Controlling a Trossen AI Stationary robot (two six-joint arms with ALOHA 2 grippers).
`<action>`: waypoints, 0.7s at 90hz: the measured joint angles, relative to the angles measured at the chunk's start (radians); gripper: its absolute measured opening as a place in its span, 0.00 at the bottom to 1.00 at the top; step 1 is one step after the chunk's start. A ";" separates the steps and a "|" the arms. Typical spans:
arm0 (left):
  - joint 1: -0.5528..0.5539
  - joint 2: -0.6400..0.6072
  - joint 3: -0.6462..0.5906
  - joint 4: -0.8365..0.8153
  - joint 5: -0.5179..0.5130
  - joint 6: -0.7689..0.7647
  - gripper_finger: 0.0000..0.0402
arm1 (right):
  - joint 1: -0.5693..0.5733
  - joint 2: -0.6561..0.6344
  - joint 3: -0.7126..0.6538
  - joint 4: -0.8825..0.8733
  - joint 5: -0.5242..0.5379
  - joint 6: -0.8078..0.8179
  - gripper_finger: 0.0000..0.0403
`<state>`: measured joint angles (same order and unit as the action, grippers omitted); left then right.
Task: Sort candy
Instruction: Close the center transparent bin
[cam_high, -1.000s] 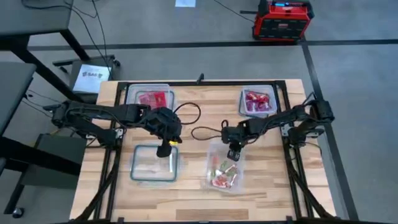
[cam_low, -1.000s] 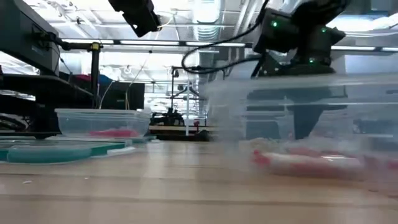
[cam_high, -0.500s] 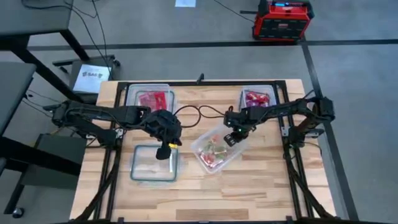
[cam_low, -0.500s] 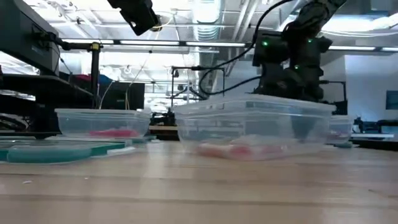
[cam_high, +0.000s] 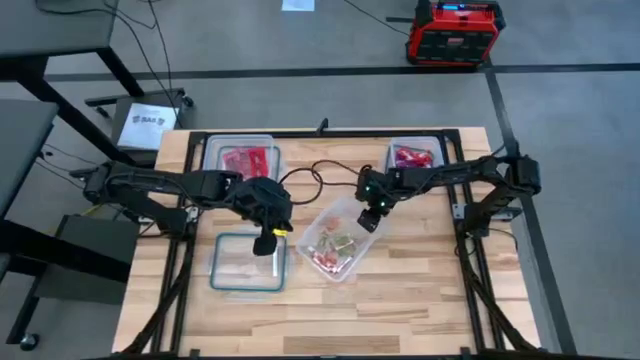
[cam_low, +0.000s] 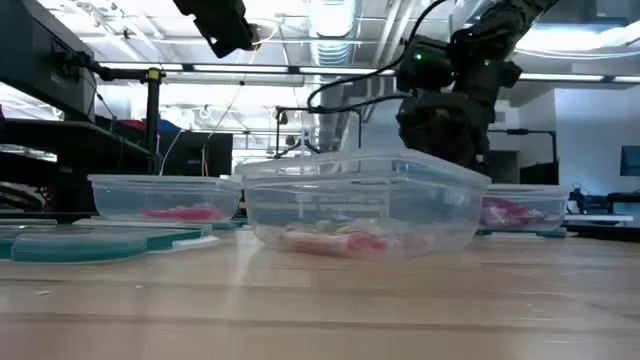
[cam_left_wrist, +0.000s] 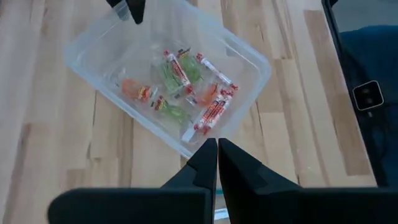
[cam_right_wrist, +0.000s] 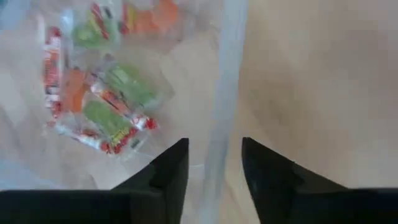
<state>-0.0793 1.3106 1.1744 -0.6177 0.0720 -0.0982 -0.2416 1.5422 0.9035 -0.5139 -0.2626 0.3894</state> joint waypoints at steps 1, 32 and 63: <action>-0.001 0.000 0.000 -0.001 0.000 -0.002 0.00 | -0.004 -0.006 0.003 -0.010 0.002 -0.011 0.37; -0.120 0.001 -0.166 0.267 -0.002 -0.245 0.00 | -0.084 -0.137 0.005 -0.080 0.333 -0.231 0.41; -0.238 0.041 -0.497 0.702 -0.142 -0.675 0.00 | -0.070 -0.063 -0.190 0.130 0.347 -0.115 0.38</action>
<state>-0.3169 1.3515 0.6774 0.0842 -0.0698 -0.7732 -0.3117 1.4788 0.7139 -0.3843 0.0846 0.2741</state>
